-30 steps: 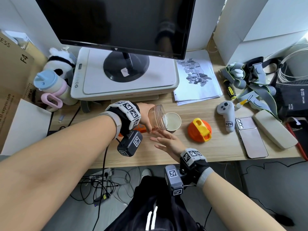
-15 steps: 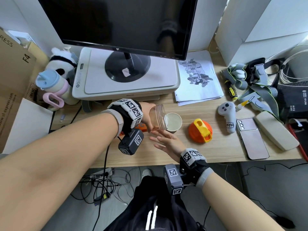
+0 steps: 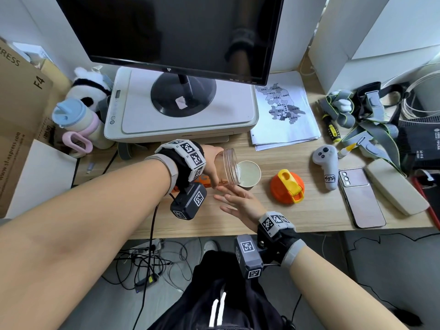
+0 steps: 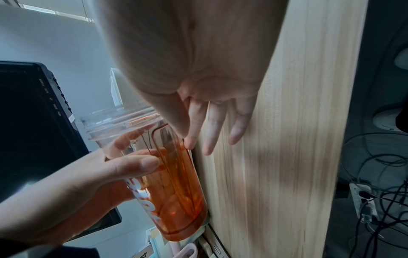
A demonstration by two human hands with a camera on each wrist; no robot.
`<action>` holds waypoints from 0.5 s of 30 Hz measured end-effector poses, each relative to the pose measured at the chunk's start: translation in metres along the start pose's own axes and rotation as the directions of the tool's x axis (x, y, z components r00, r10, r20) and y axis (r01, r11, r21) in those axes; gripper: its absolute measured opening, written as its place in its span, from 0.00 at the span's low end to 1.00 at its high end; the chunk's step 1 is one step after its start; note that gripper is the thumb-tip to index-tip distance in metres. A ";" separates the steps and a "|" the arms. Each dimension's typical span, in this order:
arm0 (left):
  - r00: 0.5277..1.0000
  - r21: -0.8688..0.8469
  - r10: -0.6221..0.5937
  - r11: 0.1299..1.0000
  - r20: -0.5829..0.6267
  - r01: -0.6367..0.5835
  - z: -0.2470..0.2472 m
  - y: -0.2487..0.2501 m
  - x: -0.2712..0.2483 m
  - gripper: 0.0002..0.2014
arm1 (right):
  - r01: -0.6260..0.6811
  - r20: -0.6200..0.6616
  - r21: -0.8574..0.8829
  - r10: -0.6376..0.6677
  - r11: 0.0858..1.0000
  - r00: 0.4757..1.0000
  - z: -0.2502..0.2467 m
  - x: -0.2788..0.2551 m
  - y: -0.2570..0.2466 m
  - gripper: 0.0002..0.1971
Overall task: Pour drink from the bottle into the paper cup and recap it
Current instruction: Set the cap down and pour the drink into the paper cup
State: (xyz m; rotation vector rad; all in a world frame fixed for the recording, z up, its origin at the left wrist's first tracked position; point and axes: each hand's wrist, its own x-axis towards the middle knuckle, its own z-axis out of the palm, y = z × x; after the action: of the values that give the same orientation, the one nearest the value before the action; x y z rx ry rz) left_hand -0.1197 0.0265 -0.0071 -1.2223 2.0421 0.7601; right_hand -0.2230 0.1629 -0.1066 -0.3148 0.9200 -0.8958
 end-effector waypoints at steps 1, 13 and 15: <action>1.000 0.000 0.002 1.000 0.002 -0.002 0.000 0.000 0.000 0.45 | -0.001 0.000 -0.001 0.001 1.000 1.000 0.000 0.000 0.000 0.19; 1.000 0.021 -0.007 1.000 -0.003 0.007 -0.002 0.000 0.005 0.44 | -0.027 -0.005 0.014 0.027 1.000 1.000 0.002 0.000 -0.003 0.22; 1.000 0.020 -0.006 1.000 0.001 0.006 -0.001 0.000 0.006 0.45 | -0.030 -0.008 0.021 0.030 0.999 1.000 0.002 0.000 -0.003 0.21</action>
State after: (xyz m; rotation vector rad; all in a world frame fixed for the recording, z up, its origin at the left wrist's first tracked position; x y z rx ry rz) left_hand -0.1218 0.0223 -0.0106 -1.2164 2.0395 0.7356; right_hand -0.2229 0.1609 -0.1034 -0.2791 0.9198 -0.8795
